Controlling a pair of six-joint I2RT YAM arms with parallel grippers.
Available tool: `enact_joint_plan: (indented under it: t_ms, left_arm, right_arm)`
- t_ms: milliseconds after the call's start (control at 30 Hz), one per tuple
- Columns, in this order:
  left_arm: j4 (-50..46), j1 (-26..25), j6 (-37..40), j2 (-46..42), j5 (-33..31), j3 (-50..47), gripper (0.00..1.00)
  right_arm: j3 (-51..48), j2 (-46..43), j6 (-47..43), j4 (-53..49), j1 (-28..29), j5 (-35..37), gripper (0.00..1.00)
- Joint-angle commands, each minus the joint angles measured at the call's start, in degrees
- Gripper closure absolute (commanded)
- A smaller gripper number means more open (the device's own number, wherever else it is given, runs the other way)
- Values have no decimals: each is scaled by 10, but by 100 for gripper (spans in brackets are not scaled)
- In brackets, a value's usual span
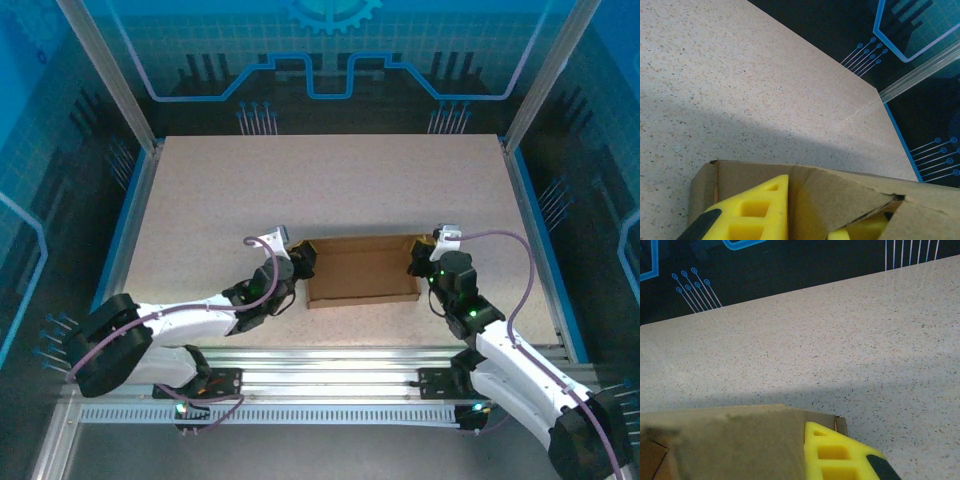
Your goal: Fold the paper box
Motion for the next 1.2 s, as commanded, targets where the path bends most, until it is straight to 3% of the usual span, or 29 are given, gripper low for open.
enact_joint_plan:
  t_ms: [0, 333, 733, 867, 1167]
  left_arm:
    - [-4, -8, -24, 8, 52, 19, 82]
    - [7, -10, 12, -16, 52, -43, 81]
    - [-40, -15, 59, -57, 12, -57, 81]
    - [-49, -16, 65, -68, 2, -63, 81]
    - [-48, -16, 62, -65, -1, -62, 81]
  right_arm:
    - [-22, 14, 8, -58, 22, -46, 94]
    - [-24, 12, 9, -60, 23, -48, 93]
    - [-38, -44, 19, -125, 31, -48, 86]
    - [-20, -73, 21, -180, 32, -69, 75]
    - [39, -131, 68, -357, 37, -124, 66]
